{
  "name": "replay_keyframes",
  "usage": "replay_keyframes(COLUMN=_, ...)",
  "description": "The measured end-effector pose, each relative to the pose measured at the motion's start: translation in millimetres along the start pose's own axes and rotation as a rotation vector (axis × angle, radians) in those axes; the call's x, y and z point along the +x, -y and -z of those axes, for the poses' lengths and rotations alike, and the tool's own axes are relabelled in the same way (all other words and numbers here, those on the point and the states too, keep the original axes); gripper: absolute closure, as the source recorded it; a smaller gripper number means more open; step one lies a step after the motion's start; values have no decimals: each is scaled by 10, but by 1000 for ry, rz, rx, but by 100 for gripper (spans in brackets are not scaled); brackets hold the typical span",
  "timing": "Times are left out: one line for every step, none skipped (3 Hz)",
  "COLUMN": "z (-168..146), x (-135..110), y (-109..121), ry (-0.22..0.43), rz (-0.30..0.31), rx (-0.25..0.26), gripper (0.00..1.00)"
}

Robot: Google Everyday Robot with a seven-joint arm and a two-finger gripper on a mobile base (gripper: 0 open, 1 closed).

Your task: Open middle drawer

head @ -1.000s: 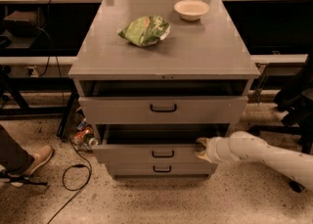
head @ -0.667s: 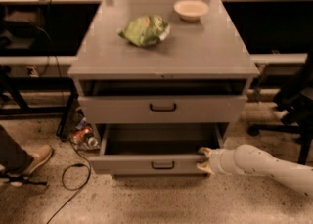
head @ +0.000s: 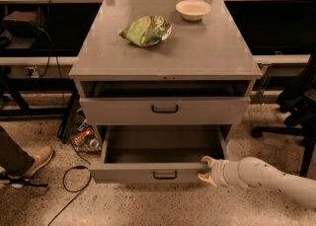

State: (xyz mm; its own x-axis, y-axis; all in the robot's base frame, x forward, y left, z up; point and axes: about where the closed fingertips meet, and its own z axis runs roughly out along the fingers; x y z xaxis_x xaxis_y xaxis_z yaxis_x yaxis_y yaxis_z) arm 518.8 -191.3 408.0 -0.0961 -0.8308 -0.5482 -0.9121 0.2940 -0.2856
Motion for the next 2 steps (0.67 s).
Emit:
replay_keyframes(z=1, x=-1, y=0, ry=0, rz=0, rx=0, gripper=100)
replay_keyframes(z=8, x=-6, y=2, ry=0, rz=0, rx=0, gripper=100)
